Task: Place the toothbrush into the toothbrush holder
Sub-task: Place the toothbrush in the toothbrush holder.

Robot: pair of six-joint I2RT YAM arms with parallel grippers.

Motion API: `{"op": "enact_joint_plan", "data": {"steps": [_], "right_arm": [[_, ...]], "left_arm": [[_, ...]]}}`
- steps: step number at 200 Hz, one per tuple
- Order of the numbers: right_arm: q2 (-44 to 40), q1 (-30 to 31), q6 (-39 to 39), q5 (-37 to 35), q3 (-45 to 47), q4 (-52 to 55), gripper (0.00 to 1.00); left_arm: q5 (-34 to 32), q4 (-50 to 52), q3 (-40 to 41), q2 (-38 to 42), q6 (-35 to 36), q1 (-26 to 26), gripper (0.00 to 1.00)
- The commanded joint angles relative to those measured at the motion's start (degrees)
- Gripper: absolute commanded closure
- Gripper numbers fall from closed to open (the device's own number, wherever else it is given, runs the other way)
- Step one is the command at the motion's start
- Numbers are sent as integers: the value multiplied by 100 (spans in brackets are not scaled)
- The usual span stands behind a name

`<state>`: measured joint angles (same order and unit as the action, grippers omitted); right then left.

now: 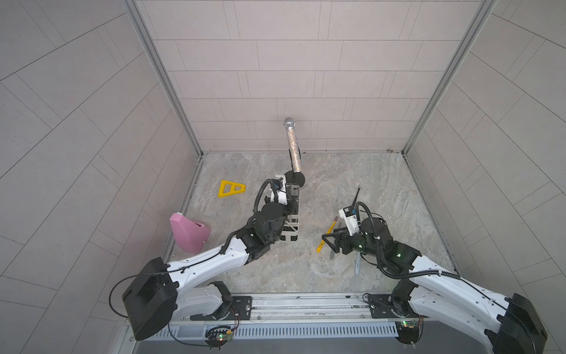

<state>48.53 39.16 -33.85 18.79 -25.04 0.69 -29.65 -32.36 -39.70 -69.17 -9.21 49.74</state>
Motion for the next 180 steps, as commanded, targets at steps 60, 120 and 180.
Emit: {"op": "enact_joint_plan", "data": {"steps": [60,120,180], "right_arm": [[3,-2,105,-94,69,-8,22],[73,-4,118,-101,69,-31,22],[34,-1,141,-129,87,54,22]], "left_arm": [[-77,107,-389,43,551,85,100],[-154,-445,-179,-123,578,99,100],[-295,-1159,306,-470,199,99,100]]}}
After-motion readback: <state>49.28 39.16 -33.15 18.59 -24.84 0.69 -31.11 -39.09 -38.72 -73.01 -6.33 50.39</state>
